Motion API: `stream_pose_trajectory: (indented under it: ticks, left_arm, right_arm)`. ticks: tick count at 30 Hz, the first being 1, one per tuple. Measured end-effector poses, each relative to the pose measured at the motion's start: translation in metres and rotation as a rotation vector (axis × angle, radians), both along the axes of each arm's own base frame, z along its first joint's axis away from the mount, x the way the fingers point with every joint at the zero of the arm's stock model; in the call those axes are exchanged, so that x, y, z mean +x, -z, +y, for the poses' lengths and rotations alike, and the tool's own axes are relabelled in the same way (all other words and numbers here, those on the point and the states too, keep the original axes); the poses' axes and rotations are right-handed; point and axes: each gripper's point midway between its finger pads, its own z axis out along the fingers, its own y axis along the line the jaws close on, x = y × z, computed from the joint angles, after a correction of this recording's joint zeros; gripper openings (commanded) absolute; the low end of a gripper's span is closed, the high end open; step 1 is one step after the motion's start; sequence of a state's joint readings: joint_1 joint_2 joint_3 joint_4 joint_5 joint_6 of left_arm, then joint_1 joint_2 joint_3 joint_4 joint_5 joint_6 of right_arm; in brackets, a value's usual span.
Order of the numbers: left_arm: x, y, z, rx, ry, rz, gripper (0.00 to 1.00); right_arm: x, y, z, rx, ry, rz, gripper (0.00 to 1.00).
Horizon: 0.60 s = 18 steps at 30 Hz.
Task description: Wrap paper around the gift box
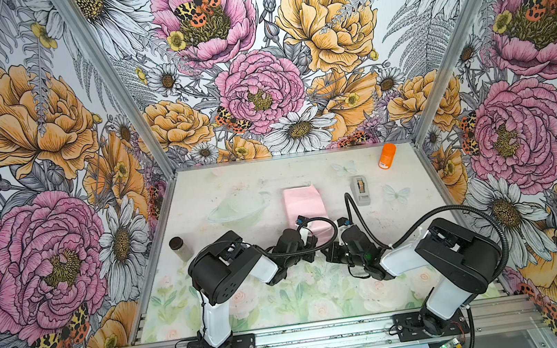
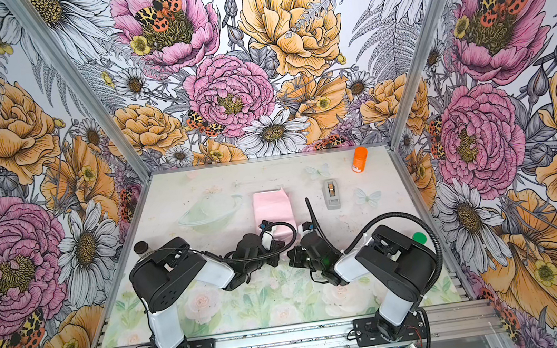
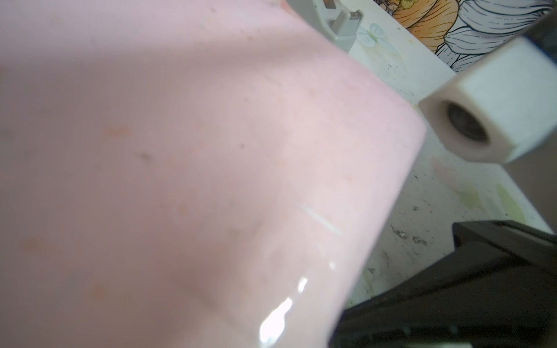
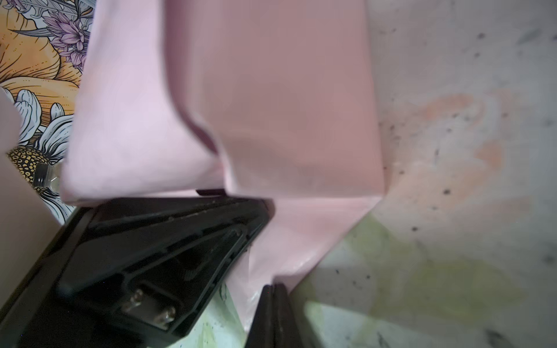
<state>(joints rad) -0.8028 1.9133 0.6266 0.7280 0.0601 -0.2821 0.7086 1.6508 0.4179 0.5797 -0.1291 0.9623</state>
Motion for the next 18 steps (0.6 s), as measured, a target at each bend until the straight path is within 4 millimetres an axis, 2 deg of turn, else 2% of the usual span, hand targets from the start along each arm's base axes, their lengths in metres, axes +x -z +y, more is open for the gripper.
stream_pose_trajectory:
  ticks: [11,18]
  left_arm:
    - [0.0,0.0,0.0,0.0,0.0,0.0,0.09]
    - [0.001,0.0,0.0,0.003,-0.004,0.0,0.09]
  right_arm:
    - [0.017,0.0,-0.005,-0.002,0.004,-0.005,0.0]
    - [0.029,0.0,-0.015,-0.013,0.018,-0.01,0.0]
